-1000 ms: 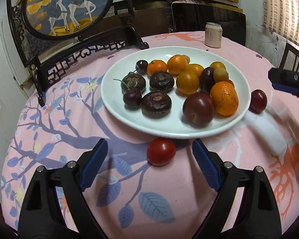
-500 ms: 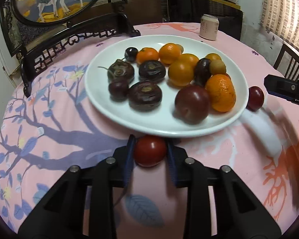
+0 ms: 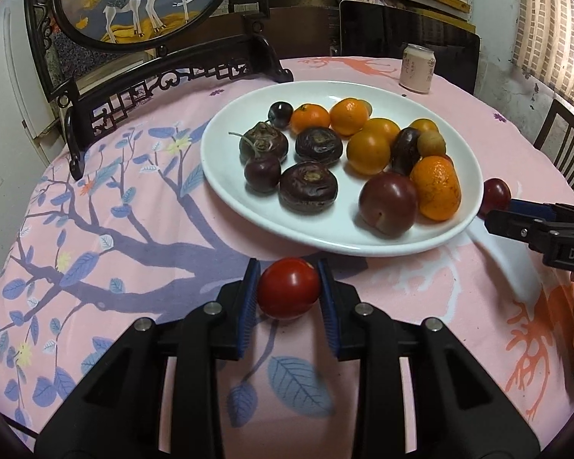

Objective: Organize fruits
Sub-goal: 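Grasp the red tomato with the left gripper while the right gripper grasps the red plum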

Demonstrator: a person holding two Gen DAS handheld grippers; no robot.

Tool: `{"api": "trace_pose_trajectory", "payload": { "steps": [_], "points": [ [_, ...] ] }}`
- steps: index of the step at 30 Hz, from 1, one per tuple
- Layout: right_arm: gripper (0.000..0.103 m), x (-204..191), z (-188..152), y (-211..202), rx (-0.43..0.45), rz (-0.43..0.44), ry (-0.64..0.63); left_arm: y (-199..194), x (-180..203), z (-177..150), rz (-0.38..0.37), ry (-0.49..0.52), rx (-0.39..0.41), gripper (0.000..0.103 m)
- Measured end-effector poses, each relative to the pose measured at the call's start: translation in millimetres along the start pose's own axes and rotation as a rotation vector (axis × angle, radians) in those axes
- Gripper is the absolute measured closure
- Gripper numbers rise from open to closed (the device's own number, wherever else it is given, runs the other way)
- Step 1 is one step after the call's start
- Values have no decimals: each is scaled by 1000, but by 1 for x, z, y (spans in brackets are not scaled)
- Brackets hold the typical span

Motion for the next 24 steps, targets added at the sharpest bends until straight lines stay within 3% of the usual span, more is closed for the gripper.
{"api": "trace_pose_trajectory", "payload": {
  "steps": [8, 16, 24],
  "points": [
    [36, 3, 0, 4, 4, -37, -19, 0, -1, 0, 21, 5, 4, 73],
    [43, 1, 3, 9, 13, -59, -48, 0, 0, 0, 35, 19, 3, 72],
    [66, 0, 4, 12, 16, -60, -65, 2, 2, -1, 44, 34, -1, 72]
  ]
}}
Point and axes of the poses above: each gripper's, at about its wrist camera, not at the fingertips, and y roughly the way its jaws point, x to its right, z to its top, the point moved 4 cm from there along y, roughly the way its jaws point, and after that the axes turned 4 degrees about x, right-handed, at the moved point
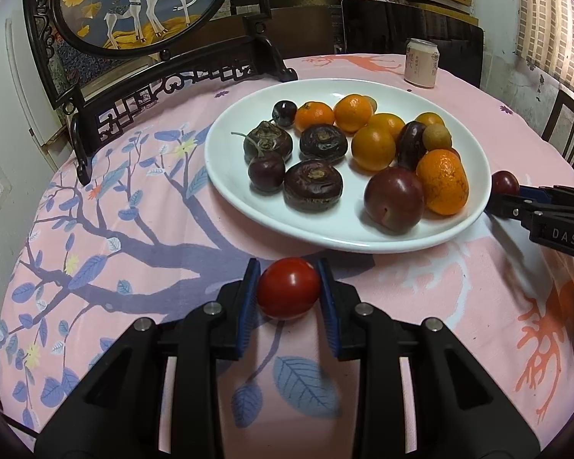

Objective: Organize fruits
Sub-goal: 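Grasp the red tomato with the left gripper while the right gripper grasps the red plum, then release the red tomato into the plate with the left gripper while the right gripper releases the plum there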

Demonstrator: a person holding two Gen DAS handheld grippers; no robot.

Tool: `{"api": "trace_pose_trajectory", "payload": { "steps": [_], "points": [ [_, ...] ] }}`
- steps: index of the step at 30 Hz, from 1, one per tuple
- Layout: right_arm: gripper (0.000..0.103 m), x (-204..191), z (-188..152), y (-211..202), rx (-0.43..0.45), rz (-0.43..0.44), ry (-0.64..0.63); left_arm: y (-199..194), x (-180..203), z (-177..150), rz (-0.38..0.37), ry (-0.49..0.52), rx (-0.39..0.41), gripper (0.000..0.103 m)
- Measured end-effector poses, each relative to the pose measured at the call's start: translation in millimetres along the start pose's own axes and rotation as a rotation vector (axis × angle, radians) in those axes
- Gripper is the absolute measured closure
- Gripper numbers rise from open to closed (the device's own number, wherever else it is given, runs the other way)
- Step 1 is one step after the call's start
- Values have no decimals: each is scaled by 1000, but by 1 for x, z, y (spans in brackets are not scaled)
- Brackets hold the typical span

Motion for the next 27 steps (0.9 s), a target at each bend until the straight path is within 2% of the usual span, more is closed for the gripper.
{"api": "trace_pose_trajectory", "payload": {
  "steps": [8, 11, 16, 20, 22, 24, 27],
  "points": [
    [67, -5, -9, -9, -8, 23, -3, -1, -3, -3, 7, -13, -6, 72],
    [67, -18, -22, -22, -18, 78, -18, -8, -5, -7, 6, -32, -2, 72],
    [67, -39, -34, -52, 31, 153, -54, -30, 2, 0, 28, -11, 69, 72],
    [67, -42, -2, -70, 115, 165, -37, -39, 3, 31, 44, -18, 125, 72],
    [67, -41, 25, -73, 156, 149, -36, -37, 3, 46, 56, -13, 140, 72],
    [66, -39, 45, -70, 180, 136, -28, -31, 2, 62, 86, -8, 158, 72],
    [66, -40, 73, -51, 188, 124, -14, -11, 0, 81, 86, -36, 145, 72]
  ]
}}
Point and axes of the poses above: each gripper's, at about its wrist camera, not at the fingertips, and y roughly the way its jaws point, x to its right, z to its top, the point moved 4 cm from there along y, roughly the way its jaws point, and after that the axes turned 4 degrees about x, right-handed, at the moved point
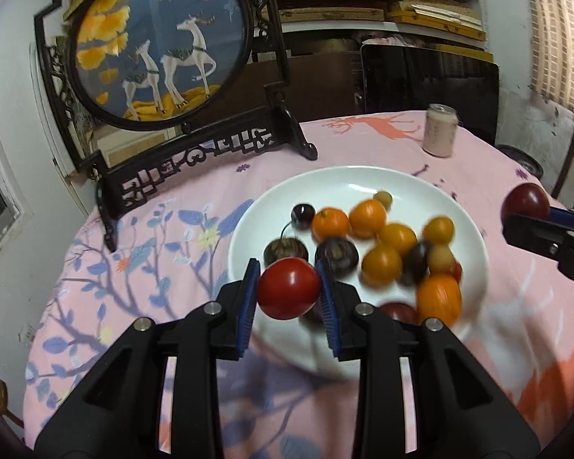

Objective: Organize fruits
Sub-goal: 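Release the red tomato into the plate with the left gripper while the right gripper releases the plum there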

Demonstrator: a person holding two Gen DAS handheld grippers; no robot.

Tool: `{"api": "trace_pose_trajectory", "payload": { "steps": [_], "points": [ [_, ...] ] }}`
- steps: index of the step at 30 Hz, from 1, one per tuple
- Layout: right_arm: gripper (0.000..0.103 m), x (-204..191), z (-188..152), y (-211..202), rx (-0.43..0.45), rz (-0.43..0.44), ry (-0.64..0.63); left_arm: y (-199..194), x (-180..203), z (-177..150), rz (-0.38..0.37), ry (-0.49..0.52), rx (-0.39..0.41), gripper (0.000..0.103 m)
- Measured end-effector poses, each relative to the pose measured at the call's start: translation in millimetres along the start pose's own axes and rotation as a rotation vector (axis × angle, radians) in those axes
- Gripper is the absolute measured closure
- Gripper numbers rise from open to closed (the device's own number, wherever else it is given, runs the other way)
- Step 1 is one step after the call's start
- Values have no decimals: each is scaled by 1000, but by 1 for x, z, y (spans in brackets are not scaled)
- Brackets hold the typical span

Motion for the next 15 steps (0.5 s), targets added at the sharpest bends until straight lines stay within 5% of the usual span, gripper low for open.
{"api": "trace_pose_trajectory", "payload": {
  "steps": [8, 15],
  "points": [
    [67, -2, 1, 66, -47, -17, -3, 53, -2, -1, 1, -28, -65, 72],
    [67, -1, -3, 75, -57, -21, -16, 67, 0, -6, 7, -25, -73, 71]
  ]
}}
Point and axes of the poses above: each gripper's, at about its wrist camera, not at the fingertips, and y roughly the way its jaws point, x to its right, z to its top, the point moved 4 cm from there along y, roughly the way its jaws point, and after that the axes turned 4 degrees about x, right-handed, at the moved point
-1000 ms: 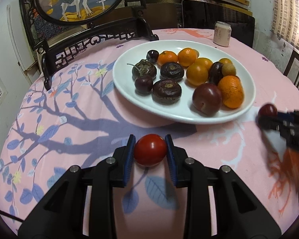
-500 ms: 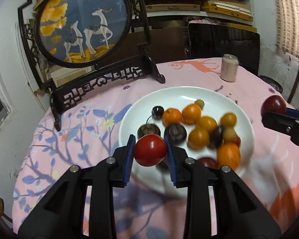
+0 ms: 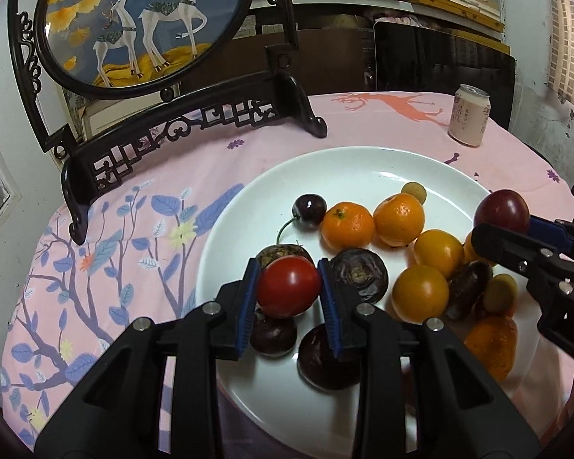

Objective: Organize fruits
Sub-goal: 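Release the red tomato into the plate with the left gripper while the right gripper releases the plum there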

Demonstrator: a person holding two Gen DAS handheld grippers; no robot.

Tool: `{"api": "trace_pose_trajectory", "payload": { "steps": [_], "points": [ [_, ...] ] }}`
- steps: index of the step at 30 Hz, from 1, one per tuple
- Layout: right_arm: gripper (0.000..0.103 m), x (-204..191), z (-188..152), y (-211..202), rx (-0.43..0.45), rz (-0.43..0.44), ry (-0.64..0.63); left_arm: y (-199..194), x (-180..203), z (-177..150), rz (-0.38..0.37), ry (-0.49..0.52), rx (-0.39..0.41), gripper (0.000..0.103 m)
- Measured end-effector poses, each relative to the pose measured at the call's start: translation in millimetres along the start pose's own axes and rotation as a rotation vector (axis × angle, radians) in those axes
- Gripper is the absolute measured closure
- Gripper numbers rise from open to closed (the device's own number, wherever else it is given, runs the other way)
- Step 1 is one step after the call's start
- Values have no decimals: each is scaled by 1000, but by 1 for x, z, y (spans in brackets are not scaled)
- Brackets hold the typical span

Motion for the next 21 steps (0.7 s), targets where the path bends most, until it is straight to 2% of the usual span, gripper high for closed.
{"api": "trace_pose_trajectory", "payload": {
  "steps": [2, 4, 5, 6, 8, 13, 15, 21],
  "points": [
    [66, -1, -2, 4, -11, -4, -6, 2, 2, -2, 9, 9, -3, 68],
    [65, -1, -3, 7, -13, -7, -9, 3, 3, -4, 23, 18, -2, 54],
    [65, 0, -4, 7, -13, -15, -15, 2, 3, -4, 56, 27, 17, 42],
    [64, 1, -4, 6, -8, -24, -19, 1, 3, -4, 64, 35, 27, 36],
    [59, 1, -3, 5, 0, -31, -18, -1, 4, -3, 46, 35, 25, 36],
    [59, 0, -2, 3, 14, -27, -14, -5, 8, -4, 64, 61, 42, 31],
    [59, 0, 2, -1, 35, -35, -17, -6, 8, -2, 65, 55, 52, 25],
    [59, -8, 24, -51, 206, -22, -16, -35, -3, 13, 74, 4, 117, 19]
  ]
}}
Point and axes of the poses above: each gripper's, at about its wrist camera, not at the fingertips, and y roughly the way its jaws point, x to its right, z to its top, the point moved 4 cm from there along y, roughly the way its jaws point, and after that the axes turned 4 degrees about x, right-handed, at the moved point
